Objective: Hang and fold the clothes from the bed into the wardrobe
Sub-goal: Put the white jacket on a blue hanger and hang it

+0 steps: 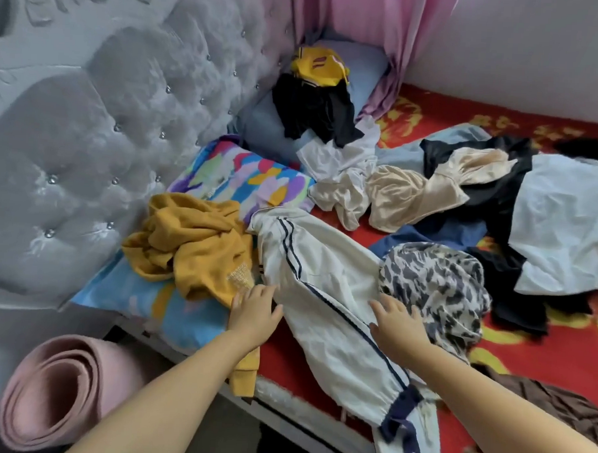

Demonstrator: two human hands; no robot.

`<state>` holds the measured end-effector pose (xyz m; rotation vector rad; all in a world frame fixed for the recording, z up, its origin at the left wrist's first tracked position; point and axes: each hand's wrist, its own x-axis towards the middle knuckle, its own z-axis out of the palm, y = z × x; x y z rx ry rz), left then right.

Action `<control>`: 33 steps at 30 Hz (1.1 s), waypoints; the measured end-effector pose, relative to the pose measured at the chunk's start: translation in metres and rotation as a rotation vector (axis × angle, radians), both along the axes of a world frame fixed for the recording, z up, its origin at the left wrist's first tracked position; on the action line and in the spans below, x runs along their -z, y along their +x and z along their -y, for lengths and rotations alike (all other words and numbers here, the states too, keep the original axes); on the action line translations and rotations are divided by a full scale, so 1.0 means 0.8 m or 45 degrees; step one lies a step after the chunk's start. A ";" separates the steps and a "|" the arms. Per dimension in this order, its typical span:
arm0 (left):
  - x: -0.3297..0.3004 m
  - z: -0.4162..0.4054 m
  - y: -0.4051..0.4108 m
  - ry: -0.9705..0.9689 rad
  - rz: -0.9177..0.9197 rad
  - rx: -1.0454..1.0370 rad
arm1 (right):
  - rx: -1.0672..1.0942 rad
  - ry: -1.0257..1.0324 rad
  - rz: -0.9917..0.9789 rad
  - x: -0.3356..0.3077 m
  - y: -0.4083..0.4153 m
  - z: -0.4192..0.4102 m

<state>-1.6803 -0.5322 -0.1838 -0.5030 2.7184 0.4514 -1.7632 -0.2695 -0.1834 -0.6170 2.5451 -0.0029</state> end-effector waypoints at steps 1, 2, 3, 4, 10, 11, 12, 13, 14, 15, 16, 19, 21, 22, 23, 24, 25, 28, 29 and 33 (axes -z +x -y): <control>0.010 0.013 -0.011 0.009 0.015 -0.019 | -0.002 -0.015 0.019 0.007 -0.013 0.018; 0.019 0.027 -0.024 0.018 0.028 -0.033 | 0.011 -0.033 0.035 0.014 -0.026 0.037; 0.028 0.041 -0.040 0.026 0.035 -0.044 | 0.024 -0.049 0.041 0.022 -0.039 0.055; 0.037 0.056 -0.058 0.033 0.034 -0.049 | 0.031 -0.059 0.036 0.030 -0.052 0.074; 0.104 0.146 -0.185 0.143 0.001 -0.022 | 0.181 -0.137 0.170 0.101 -0.131 0.191; 0.115 0.158 -0.204 0.153 -0.022 -0.019 | 0.198 -0.171 0.201 0.115 -0.142 0.211; 0.126 0.169 -0.222 0.158 -0.042 -0.021 | 0.219 -0.219 0.227 0.130 -0.153 0.232; 0.138 0.178 -0.238 0.149 -0.060 -0.033 | 0.248 -0.277 0.241 0.144 -0.162 0.251; 0.150 0.187 -0.253 0.116 -0.079 -0.056 | 0.289 -0.337 0.250 0.157 -0.172 0.270; 0.162 0.194 -0.266 0.072 -0.099 -0.094 | 0.341 -0.396 0.259 0.169 -0.180 0.286; 0.174 0.198 -0.276 0.047 -0.108 -0.144 | 0.397 -0.454 0.273 0.180 -0.187 0.301; 0.205 0.206 -0.296 0.222 -0.033 -0.339 | 0.520 -0.576 0.365 0.208 -0.202 0.334; 0.218 0.209 -0.304 0.380 0.014 -0.467 | 0.656 -0.649 0.464 0.214 -0.206 0.345; 0.222 0.210 -0.306 0.437 0.020 -0.498 | 0.759 -0.710 0.514 0.214 -0.209 0.348; 0.221 0.208 -0.306 0.486 0.019 -0.501 | 0.875 -0.790 0.566 0.210 -0.210 0.348; 0.216 0.202 -0.302 0.534 0.000 -0.481 | 1.000 -0.878 0.634 0.205 -0.212 0.347; 0.209 0.194 -0.297 0.576 -0.037 -0.438 | 1.115 -0.988 0.730 0.196 -0.214 0.346; 0.174 0.157 -0.270 0.582 -0.108 -0.140 | 1.371 -1.279 1.045 0.166 -0.224 0.337; 0.161 0.142 -0.258 0.586 -0.136 -0.012 | 1.373 -1.294 1.077 0.154 -0.225 0.331; 0.108 0.093 -0.205 0.755 -0.208 0.340 | 1.160 -0.998 0.802 0.103 -0.220 0.283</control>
